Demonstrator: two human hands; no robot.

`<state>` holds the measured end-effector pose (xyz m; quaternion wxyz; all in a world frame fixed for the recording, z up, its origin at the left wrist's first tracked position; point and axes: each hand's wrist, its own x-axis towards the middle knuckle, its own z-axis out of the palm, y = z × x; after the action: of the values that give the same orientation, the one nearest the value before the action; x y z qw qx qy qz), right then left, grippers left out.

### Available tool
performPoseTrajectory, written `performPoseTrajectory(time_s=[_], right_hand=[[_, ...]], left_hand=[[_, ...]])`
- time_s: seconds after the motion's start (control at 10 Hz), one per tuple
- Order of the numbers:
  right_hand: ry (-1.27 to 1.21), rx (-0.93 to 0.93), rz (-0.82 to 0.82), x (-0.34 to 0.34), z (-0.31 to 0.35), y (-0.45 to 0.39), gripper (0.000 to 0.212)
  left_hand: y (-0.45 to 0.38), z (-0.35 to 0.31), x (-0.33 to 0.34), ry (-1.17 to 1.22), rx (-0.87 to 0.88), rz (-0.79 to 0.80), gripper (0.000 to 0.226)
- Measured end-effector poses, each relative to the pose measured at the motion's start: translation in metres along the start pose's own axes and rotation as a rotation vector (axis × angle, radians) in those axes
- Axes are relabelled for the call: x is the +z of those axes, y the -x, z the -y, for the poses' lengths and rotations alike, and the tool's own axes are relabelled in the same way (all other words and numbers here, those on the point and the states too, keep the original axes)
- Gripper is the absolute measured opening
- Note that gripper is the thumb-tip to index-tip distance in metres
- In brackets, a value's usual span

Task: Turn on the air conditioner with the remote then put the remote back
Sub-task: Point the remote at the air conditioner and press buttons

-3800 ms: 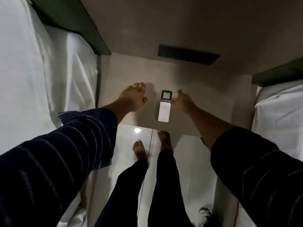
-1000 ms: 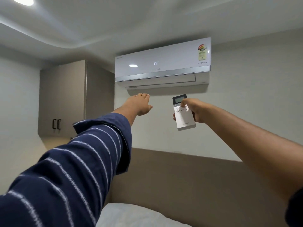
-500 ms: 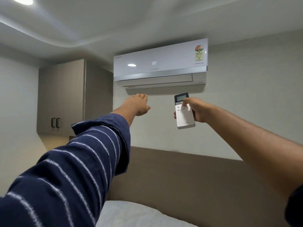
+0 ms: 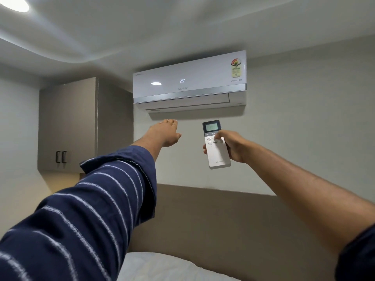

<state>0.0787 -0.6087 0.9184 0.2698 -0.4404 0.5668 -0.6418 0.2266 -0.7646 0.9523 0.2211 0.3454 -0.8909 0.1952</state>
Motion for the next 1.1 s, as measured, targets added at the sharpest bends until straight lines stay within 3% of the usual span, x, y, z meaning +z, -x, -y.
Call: performPoseTrajectory(time_s=[0.5, 1.1], right_hand=[[-0.061, 0.000, 0.074, -0.003, -0.008, 0.006, 0.031], [-0.139, 0.027, 0.055, -0.009, -0.020, -0.001, 0.026]], left_hand=[[0.010, -0.001, 0.004, -0.014, -0.014, 0.017, 0.064], [0.010, -0.007, 0.006, -0.042, -0.003, 0.022, 0.063]])
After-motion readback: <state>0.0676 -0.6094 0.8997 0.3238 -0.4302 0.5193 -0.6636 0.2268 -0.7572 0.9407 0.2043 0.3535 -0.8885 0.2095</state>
